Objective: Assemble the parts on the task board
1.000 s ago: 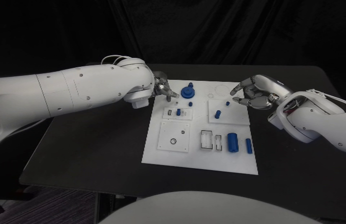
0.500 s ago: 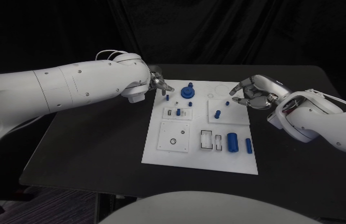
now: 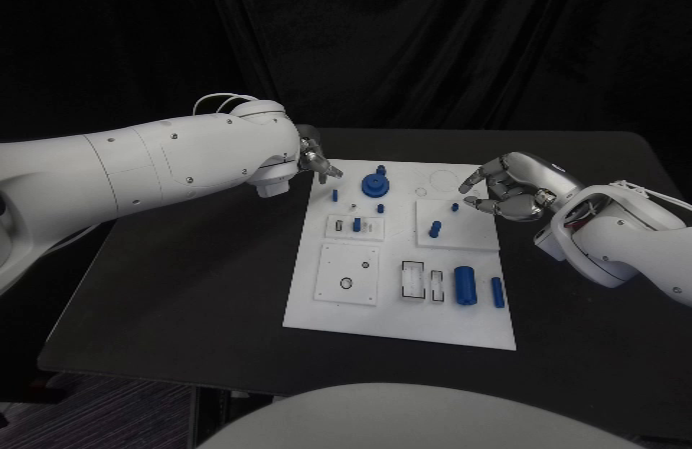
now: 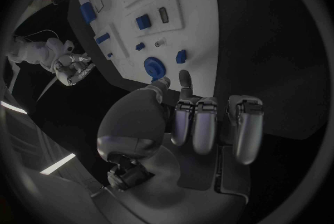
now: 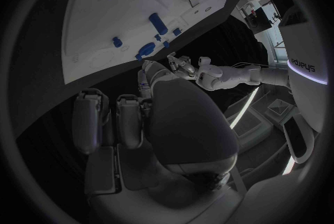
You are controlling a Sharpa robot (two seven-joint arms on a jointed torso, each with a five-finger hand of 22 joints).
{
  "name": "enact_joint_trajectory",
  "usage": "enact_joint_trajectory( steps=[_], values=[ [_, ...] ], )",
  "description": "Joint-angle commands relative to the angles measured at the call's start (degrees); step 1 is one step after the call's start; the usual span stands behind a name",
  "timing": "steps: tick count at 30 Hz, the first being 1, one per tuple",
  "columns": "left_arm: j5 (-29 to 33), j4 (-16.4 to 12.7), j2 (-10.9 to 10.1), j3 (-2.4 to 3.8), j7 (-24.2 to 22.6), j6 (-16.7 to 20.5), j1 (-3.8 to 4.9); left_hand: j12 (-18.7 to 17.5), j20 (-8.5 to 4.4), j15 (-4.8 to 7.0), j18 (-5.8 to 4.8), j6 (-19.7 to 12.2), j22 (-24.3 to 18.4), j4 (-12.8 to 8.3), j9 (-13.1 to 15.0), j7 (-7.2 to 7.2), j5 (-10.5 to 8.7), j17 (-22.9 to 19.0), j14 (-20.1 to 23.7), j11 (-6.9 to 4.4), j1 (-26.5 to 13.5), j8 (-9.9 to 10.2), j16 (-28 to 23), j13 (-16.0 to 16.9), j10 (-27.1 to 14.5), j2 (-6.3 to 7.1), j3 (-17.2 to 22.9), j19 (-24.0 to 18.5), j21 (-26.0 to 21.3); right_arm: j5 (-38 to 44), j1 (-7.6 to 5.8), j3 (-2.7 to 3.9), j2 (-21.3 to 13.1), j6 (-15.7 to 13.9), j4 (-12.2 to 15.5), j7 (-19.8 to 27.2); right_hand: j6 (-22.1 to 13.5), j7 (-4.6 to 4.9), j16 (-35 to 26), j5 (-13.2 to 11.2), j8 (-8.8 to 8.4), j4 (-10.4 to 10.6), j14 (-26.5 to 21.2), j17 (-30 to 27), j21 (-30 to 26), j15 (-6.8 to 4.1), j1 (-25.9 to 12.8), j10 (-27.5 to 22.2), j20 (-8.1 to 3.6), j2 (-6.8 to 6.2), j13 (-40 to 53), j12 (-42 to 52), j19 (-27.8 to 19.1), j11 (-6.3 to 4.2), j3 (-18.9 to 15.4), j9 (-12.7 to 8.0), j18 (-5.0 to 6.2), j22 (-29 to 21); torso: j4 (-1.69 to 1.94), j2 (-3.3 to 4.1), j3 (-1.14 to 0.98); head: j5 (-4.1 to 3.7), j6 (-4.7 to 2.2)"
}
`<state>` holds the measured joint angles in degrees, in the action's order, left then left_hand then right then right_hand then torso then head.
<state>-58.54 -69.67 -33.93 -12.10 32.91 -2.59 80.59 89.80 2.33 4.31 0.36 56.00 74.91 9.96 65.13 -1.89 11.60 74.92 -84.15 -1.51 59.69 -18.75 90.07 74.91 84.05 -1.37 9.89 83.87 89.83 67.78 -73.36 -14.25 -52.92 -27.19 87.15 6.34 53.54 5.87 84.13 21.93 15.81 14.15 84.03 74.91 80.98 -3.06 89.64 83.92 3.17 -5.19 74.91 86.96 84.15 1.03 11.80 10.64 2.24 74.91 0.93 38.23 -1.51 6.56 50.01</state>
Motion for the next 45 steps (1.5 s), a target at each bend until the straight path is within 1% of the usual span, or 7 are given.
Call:
enact_joint_trajectory(
  steps=[1, 11, 14, 17, 24, 36, 45],
  values=[
    [-0.4, 1.3, 0.7, 0.02, -2.0, -2.0, -0.12, 0.2, -0.46, 0.43, -0.36, -0.6, 15.1, -0.3, 0.5, -0.06, -0.13, 15.1, -5.9, -0.43, 0.7, -0.3, -0.1, 15.1, 6.0, 0.09, -0.4, 6.1, 0.2, 0.0, 0.15, 0.04, -0.2, 0.2, 0.2, -0.9, -0.1, 0.37, -0.2, -0.1, -0.38, 0.0, 3.7, 3.8, -0.2, 0.39, -0.2, 2.1, 0.36, 0.29, 9.1, -0.2, 1.3, 0.37, 0.3, -0.1, 0.27, 11.0, 0.13, -0.04, -0.05, -0.09, -0.01],
    [-0.4, 4.3, 2.6, 0.0, -3.0, -4.4, -0.76, 0.2, -0.35, 0.25, -0.36, -2.5, 15.1, -1.0, 1.8, -0.42, -0.17, 15.1, -5.9, -0.16, 1.9, -0.2, -0.1, 15.1, 6.0, 0.26, -0.7, 6.1, 0.2, 0.0, 0.16, 0.04, -0.3, 0.3, 0.5, -0.9, -0.1, 0.37, -0.2, -0.1, -0.38, 0.0, 3.7, 3.8, -0.2, 0.39, -0.2, 2.1, 0.36, 0.29, 9.1, -0.2, 1.3, 0.37, 0.3, -0.1, 0.27, 11.0, -0.07, 0.09, 0.07, 0.21, -0.01],
    [-0.4, 4.6, 2.8, 0.0, -3.1, -4.9, -0.9, 0.2, -0.27, 0.15, -0.36, -3.0, 15.1, -1.3, 2.2, -0.57, -0.35, 15.1, -5.9, -0.04, 2.2, 0.0, -0.1, 15.1, 6.0, 0.43, -0.8, 6.1, 0.2, 0.0, 0.16, 0.04, -0.4, 0.3, 0.5, -0.9, -0.1, 0.37, -0.2, -0.1, -0.38, 0.0, 3.7, 3.8, -0.2, 0.39, -0.2, 2.1, 0.36, 0.29, 9.1, -0.2, 1.3, 0.37, 0.3, -0.1, 0.27, 11.0, 0.03, 0.12, 0.07, 0.12, -0.01],
    [-0.4, 5.0, 3.0, 0.0, -3.2, -5.3, -1.07, 0.2, -0.13, -0.01, -0.36, -3.5, 15.1, -1.9, 2.7, -0.73, -1.41, 15.1, -5.9, 0.13, 2.8, 0.0, -0.1, 15.1, 6.0, 0.62, -1.1, 6.1, 0.2, 0.0, 0.16, 0.04, -0.4, 0.3, 0.6, -1.0, -0.1, 0.37, -0.2, -0.1, -0.38, 0.0, 3.7, 3.8, -0.2, 0.39, -0.2, 2.1, 0.36, 0.29, 9.1, -0.2, 1.3, 0.37, 0.3, -0.1, 0.27, 11.0, 0.14, 0.16, 0.09, 0.07, -0.01],
    [-0.4, 5.6, 3.3, 0.01, -3.0, -6.1, -1.3, 0.2, 0.02, -0.14, -0.36, -4.0, 15.1, -2.9, 3.0, -0.86, -2.17, 15.1, -5.9, 0.26, 3.9, 0.3, -0.1, 15.1, 6.0, 0.84, -1.3, 6.1, 0.2, 0.0, 0.16, 0.04, -0.4, 0.4, 0.6, -1.0, -0.1, 0.37, -0.2, -0.1, -0.38, 0.0, 3.7, 3.8, -0.2, 0.39, -0.2, 2.1, 0.36, 0.29, 9.1, -0.2, 1.3, 0.37, 0.3, -0.1, 0.27, 11.0, 0.17, 0.03, 0.0, 0.04, -0.01],
    [-0.4, 6.1, 3.5, 0.01, -2.5, -6.7, -1.5, 0.2, 0.17, -0.32, -0.36, -4.2, 15.1, -2.4, 2.9, -1.14, -2.53, 15.1, -5.9, 0.49, 3.3, 0.8, -0.1, 15.1, 6.0, 0.51, -1.8, 6.1, 0.2, 0.0, 0.16, 0.04, -0.3, 0.4, 0.5, -1.0, -0.1, 0.37, -0.2, -0.1, -0.38, 0.0, 3.7, 3.8, -0.2, 0.39, -0.2, 2.1, 0.36, 0.29, 9.1, -0.2, 1.3, 0.37, 0.3, -0.1, 0.27, 11.0, 0.09, -0.06, -0.01, 0.1, -0.01],
    [-0.4, 6.1, 3.6, 0.01, -3.3, -5.9, -1.56, 0.2, 0.37, -0.5, -0.36, -3.8, 15.1, -1.6, 2.9, -1.27, -3.52, 15.1, -5.9, 0.64, 2.3, 1.1, -0.1, 15.1, 6.0, 0.27, -2.8, 6.1, 0.2, 0.0, 0.16, 0.04, -0.2, 0.5, 0.4, -1.0, -0.2, 0.37, -0.2, 0.0, -0.43, -0.1, 3.7, 3.8, -0.3, 0.38, -0.3, 2.1, 0.36, 0.31, 9.0, -0.3, 1.3, 0.36, 0.4, -0.1, 0.27, 11.0, 0.08, -0.09, 0.0, 0.08, -0.01]
  ],
)
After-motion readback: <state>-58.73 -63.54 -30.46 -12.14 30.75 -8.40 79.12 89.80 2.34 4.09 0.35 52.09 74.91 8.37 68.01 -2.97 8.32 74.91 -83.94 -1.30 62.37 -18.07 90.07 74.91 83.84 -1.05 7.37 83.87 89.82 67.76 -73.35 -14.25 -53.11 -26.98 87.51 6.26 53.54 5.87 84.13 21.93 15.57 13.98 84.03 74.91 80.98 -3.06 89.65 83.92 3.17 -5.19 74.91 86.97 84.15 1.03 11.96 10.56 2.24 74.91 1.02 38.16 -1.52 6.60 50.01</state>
